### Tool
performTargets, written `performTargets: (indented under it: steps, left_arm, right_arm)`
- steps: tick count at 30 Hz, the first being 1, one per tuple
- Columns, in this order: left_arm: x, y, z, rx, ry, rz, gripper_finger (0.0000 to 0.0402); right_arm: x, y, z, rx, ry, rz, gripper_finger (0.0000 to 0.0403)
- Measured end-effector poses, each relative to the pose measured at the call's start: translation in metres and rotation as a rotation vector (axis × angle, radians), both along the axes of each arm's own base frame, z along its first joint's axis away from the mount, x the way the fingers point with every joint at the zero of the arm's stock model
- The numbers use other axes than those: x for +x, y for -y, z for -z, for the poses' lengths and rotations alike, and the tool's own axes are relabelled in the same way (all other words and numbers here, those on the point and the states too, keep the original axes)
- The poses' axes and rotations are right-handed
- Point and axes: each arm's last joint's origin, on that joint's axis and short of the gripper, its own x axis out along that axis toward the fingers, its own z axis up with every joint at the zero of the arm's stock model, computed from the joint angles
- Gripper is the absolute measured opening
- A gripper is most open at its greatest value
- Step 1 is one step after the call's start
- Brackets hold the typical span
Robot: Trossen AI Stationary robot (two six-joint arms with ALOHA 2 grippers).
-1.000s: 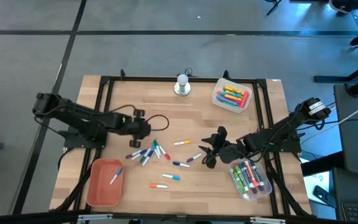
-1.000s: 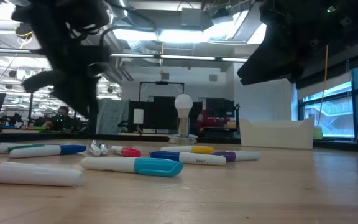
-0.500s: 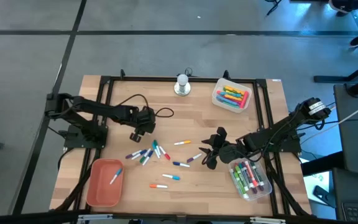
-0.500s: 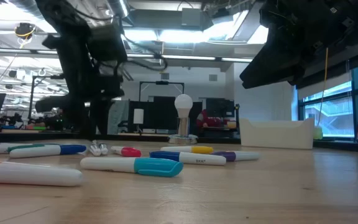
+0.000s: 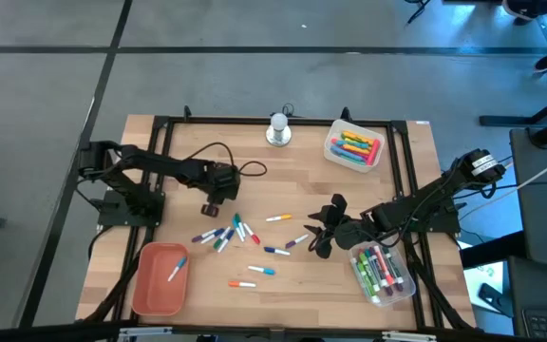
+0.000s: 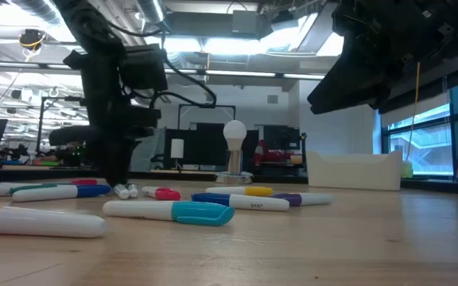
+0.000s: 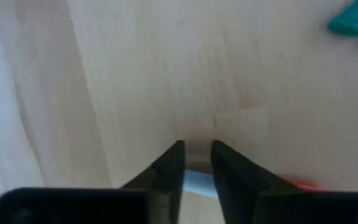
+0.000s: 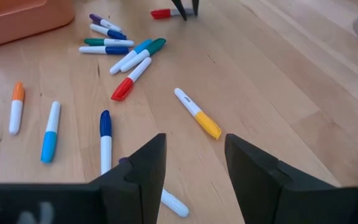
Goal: Pick & Place Markers
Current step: Put the small yellow highlighter pen into the orange bin
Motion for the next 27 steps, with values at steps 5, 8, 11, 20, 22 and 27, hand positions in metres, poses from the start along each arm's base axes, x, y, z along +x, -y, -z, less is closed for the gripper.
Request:
performTargets:
  steps: [5,8,11,20,22,27]
  left_arm:
    - [0.0,0.0,-0.001,-0.043,0.022,-0.181,0.0026]
    - [0.001,0.0,-0.001,-0.046,0.03,-0.212,0.0014]
    - [0.004,-0.001,-0.004,-0.051,0.042,-0.253,0.0015]
    - [0.027,-0.009,-0.038,0.0,0.219,-0.538,0.0064]
    - [0.028,-0.01,-0.047,-0.007,0.248,-0.63,0.0076]
    - [0.02,-0.008,-0.049,0.011,0.161,-0.798,0.0115]
  right_arm:
    - [0.0,0.0,0.0,0.017,0.005,0.011,0.0165]
    - [0.0,0.0,0.0,0.017,0.005,0.012,0.0165]
    - [0.0,0.0,0.0,0.018,0.005,0.013,0.0165]
    - [0.001,0.004,0.0,0.018,0.01,0.036,0.0165]
    - [0.001,0.004,0.0,0.018,0.01,0.037,0.0165]
    - [0.001,0.004,0.0,0.039,0.017,0.05,0.0165]
